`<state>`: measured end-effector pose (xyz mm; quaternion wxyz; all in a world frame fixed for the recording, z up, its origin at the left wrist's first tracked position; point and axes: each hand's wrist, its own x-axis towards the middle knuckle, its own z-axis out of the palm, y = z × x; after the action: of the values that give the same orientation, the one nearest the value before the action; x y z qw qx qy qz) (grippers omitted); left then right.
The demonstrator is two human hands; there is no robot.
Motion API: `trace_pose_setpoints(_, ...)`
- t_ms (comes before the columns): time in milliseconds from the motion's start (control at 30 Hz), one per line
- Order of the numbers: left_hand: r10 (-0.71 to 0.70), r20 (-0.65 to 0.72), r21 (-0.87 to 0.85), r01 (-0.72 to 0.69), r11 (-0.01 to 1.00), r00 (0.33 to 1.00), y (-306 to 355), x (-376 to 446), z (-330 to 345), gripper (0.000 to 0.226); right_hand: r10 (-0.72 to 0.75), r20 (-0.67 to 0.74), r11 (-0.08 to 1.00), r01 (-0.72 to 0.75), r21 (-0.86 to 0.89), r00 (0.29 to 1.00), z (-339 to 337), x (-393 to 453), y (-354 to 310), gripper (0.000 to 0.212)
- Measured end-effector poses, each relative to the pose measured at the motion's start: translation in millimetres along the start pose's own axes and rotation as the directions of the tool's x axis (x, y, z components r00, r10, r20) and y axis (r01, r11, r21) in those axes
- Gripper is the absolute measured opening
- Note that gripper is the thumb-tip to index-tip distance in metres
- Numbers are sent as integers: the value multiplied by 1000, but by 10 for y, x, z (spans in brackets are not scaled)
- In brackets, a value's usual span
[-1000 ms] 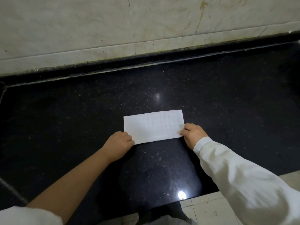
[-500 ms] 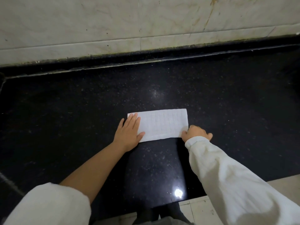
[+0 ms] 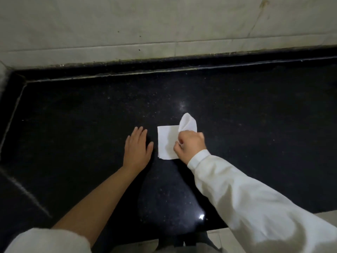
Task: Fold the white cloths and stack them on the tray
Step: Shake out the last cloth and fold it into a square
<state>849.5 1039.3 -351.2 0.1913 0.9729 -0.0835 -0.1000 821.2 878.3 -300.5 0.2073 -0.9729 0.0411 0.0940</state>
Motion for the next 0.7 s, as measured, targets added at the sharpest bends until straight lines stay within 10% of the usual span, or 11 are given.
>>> trace_pose_setpoints(100, -40, -63, -75, 36, 997, 997, -179, -100, -61, 49, -76, 138, 994, 87, -71, 988, 371, 74, -214, 12)
trace_pose_setpoints(333, -7, -106, -130, -7, 991, 994, -313, -251, -6, 45, -25, 238, 998, 36, -42, 971, 435, 75, -225, 40)
trace_pose_setpoints(700, 520, 49, 95, -523, 847, 853, 114, -173, 263, 40, -231, 218, 913, 288, -289, 948, 294, -63, 481, 45)
